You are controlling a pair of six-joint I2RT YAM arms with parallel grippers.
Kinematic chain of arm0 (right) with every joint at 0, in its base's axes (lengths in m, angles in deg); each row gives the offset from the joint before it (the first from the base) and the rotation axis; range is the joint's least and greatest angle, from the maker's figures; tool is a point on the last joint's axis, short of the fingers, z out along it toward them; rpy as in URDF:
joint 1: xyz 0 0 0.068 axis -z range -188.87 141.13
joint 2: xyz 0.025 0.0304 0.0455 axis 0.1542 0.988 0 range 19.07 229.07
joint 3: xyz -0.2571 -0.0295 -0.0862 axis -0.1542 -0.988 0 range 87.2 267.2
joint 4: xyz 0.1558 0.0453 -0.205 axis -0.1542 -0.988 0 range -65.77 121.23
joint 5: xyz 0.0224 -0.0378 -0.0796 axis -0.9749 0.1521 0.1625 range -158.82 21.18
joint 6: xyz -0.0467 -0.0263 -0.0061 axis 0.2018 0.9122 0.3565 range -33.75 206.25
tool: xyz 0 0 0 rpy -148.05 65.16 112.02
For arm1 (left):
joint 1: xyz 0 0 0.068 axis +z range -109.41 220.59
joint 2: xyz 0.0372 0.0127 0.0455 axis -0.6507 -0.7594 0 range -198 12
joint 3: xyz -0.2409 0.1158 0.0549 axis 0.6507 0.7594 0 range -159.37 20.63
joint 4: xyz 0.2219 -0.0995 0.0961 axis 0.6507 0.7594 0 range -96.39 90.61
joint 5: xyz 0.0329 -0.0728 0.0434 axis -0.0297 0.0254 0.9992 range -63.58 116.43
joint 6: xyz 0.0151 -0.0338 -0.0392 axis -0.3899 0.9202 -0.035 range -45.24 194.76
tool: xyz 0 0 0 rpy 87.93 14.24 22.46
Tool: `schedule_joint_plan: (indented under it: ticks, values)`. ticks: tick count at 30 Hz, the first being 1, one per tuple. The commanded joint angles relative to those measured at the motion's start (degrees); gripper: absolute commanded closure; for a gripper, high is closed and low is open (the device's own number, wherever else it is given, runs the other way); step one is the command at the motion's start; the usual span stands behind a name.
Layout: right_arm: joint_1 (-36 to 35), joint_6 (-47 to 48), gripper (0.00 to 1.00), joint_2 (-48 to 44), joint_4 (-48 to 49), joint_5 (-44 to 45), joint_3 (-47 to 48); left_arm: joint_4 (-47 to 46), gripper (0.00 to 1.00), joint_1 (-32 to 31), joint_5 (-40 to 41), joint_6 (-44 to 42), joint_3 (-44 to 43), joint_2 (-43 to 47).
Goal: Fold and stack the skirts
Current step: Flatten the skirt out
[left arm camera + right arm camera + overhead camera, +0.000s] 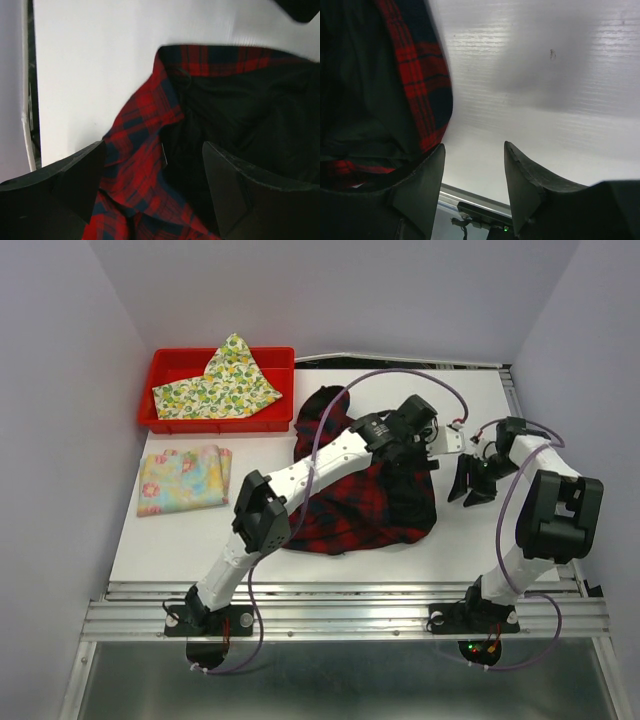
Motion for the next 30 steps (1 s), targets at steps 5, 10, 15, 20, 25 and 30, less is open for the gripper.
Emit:
schedule_joint_plan:
  ticks: [5,10,15,20,25,30]
  values:
    - [0.21,-3.14,0.44,2.58,3.61,-3.16,-2.44,1.92,0.19,0.44,18.68,-8.47,-1.25,-5.37]
    - [0.21,-4.72,0.44,3.11,5.36,-4.04,-3.85,-2.29,0.57,2.28,23.01,-6.39,-2.82,-5.74]
    - [0.21,-5.69,0.43,1.45,10.02,-10.19,-6.57,-6.95,1.00,5.62,22.49,0.12,-4.06,-0.30]
    - [0.21,-8.93,0.43,-0.83,15.19,-20.12,-8.69,-7.04,1.00,14.57,13.80,12.84,1.10,5.86]
    - [0.21,-13.50,0.41,-1.10,21.70,-27.24,-10.09,-5.55,1.00,24.06,2.12,23.41,4.46,5.87]
    - [0.21,-20.62,0.39,-0.67,30.22,-32.94,-12.11,-5.37,1.00,31.71,-12.29,28.17,8.06,5.16]
